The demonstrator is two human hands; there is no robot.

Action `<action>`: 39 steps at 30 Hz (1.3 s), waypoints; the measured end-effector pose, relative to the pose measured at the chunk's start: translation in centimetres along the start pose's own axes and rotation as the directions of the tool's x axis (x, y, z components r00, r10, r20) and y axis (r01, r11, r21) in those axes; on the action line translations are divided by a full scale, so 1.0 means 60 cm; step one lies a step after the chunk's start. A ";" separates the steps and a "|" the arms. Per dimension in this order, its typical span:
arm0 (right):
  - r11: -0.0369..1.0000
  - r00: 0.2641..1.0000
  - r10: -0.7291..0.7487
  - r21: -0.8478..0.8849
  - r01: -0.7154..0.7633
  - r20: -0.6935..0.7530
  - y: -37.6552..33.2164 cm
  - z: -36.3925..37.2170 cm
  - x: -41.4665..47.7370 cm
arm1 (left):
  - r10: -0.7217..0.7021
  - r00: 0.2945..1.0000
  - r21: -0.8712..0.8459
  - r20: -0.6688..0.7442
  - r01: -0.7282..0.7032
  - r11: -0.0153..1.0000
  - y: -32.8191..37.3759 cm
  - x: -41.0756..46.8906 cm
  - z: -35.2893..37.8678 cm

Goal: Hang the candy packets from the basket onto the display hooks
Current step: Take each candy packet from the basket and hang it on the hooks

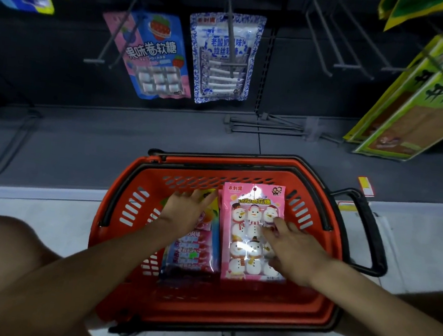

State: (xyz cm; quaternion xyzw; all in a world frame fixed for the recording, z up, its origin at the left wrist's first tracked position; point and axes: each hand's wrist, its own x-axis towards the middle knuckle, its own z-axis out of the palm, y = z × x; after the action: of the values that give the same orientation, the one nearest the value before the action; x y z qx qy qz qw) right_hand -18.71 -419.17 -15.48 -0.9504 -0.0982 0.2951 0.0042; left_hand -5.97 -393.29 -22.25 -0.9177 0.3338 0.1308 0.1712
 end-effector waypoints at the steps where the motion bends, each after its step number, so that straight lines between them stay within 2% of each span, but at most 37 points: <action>1: 1.000 1.000 0.000 -0.001 0.000 0.001 0.000 0.000 0.000 | 0.000 1.000 -0.019 0.001 0.000 1.000 0.002 0.000 0.002; 9: 1.000 1.000 0.004 0.003 -0.004 -0.007 0.004 0.005 -0.004 | 0.048 0.999 0.085 0.023 -0.050 0.995 -0.005 0.012 -0.046; 17: 1.000 1.000 0.017 0.012 -0.017 -0.007 0.003 0.003 -0.004 | 0.048 0.999 0.099 -0.009 -0.047 0.994 0.005 0.024 -0.088; 22: 1.000 1.000 0.015 -0.003 -0.015 0.020 0.000 -0.006 -0.005 | -0.045 0.997 -0.059 -0.059 0.042 0.997 0.009 0.015 -0.093; 26: 1.000 0.999 0.016 0.001 -0.016 0.032 0.000 -0.019 -0.003 | 0.061 0.948 -0.107 -0.313 -0.099 0.989 -0.001 0.001 -0.100; 28: 1.000 1.000 0.015 -0.003 -0.015 0.028 0.000 -0.024 -0.003 | 0.067 0.930 -0.199 -0.361 -0.147 0.969 -0.015 -0.011 -0.108; 31: 1.000 0.999 0.007 -0.010 -0.007 0.037 -0.001 -0.029 -0.003 | 0.053 0.963 -0.337 -0.264 -0.144 0.930 -0.038 -0.033 -0.127; 34: 1.000 0.999 0.006 -0.023 -0.005 0.039 -0.005 -0.040 -0.001 | 0.052 0.979 -0.521 -0.199 -0.151 0.840 -0.057 -0.054 -0.151; 37: 1.000 1.000 0.003 -0.002 -0.003 0.025 -0.013 -0.054 0.000 | 0.028 0.982 -0.694 -0.188 -0.153 0.703 -0.074 -0.067 -0.186; 39: 0.994 1.000 -0.019 0.109 0.022 -0.025 -0.023 -0.066 0.002 | -0.007 0.977 -0.743 -0.214 -0.158 0.651 -0.082 -0.075 -0.210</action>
State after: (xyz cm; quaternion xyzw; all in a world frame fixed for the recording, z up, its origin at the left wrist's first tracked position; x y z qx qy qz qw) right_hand -16.63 -417.62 -12.21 -0.9511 -0.0915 0.2886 0.0605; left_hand -4.47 -392.27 -8.11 -0.8990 0.3021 0.1731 -0.2656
